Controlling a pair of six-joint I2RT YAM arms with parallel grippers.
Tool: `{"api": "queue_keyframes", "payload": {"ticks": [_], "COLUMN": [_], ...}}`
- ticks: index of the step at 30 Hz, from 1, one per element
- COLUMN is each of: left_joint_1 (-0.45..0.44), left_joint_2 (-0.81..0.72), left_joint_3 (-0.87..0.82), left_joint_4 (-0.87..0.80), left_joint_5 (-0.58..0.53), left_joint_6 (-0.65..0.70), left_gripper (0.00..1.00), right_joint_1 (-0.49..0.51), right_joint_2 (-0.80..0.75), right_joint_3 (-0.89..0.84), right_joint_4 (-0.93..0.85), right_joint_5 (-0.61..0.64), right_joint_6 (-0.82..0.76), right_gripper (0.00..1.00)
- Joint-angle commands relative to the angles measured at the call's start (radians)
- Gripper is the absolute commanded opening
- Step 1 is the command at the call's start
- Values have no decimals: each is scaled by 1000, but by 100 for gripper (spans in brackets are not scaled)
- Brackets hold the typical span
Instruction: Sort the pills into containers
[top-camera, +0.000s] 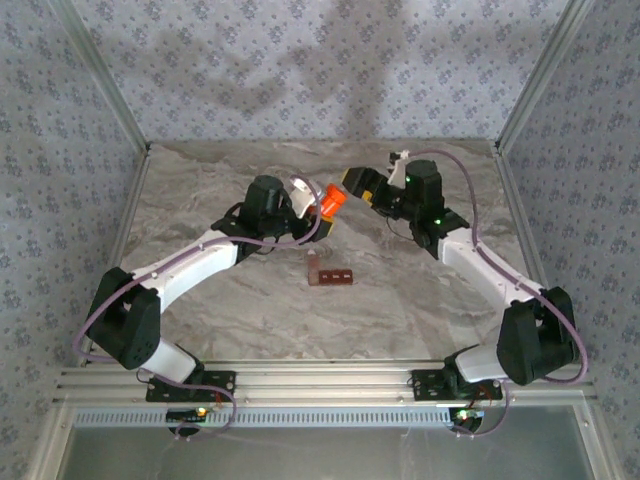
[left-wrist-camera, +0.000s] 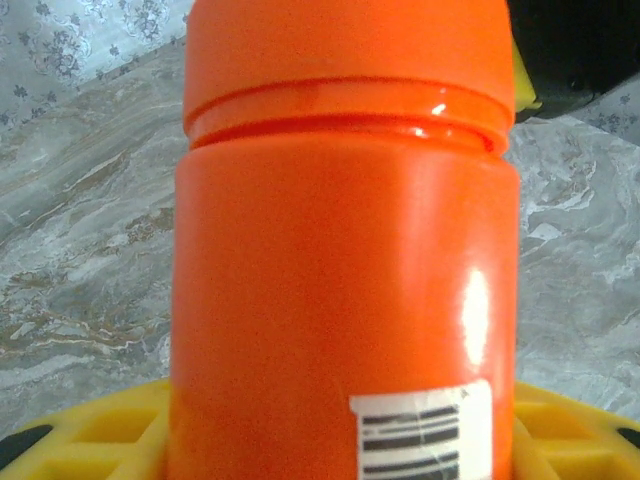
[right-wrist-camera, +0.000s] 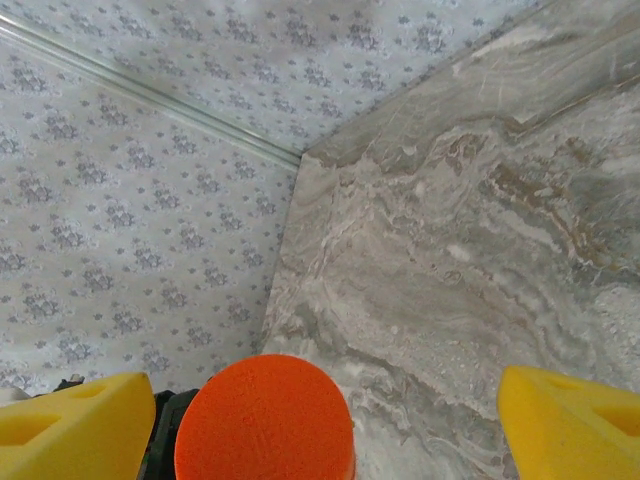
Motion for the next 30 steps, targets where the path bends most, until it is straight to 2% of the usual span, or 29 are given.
{"api": "queue_keyframes", "payload": {"ticks": [1, 5, 11, 14, 19, 21, 23, 26, 28, 30], "left_joint_1": [-11, -17, -20, -20, -18, -10, 6, 49, 74, 82], "left_joint_2": [-1, 6, 10, 11, 7, 1, -9, -18, -23, -34], "left_joint_3": [46, 46, 47, 45, 41, 32, 20, -1, -8, -14], "left_joint_4": [1, 7, 18, 25, 43, 65, 96, 166, 210, 235], "left_joint_5": [2, 3, 3, 0, 7, 23, 59, 176, 274, 320], "left_joint_6": [25, 20, 9, 3, -15, -37, -71, -164, -231, -262], "left_gripper": [0, 0, 0, 0, 0, 0, 0, 0, 0, 0], "right_joint_1": [22, 43, 65, 69, 67, 58, 44, 8, -18, -30], "right_joint_2": [19, 40, 60, 60, 50, 43, 37, 38, 46, 61], "right_joint_3": [45, 64, 63, 54, 27, 9, -16, -84, -117, -112], "right_joint_4": [11, 1, 19, 28, 44, 75, 144, 373, 500, 554], "right_joint_5": [21, 22, 16, 7, -3, -18, -50, -168, -233, -284], "right_joint_6": [15, 12, 15, 14, -8, -30, -69, -130, -122, -97], "right_gripper": [90, 89, 82, 76, 58, 54, 53, 55, 56, 56]}}
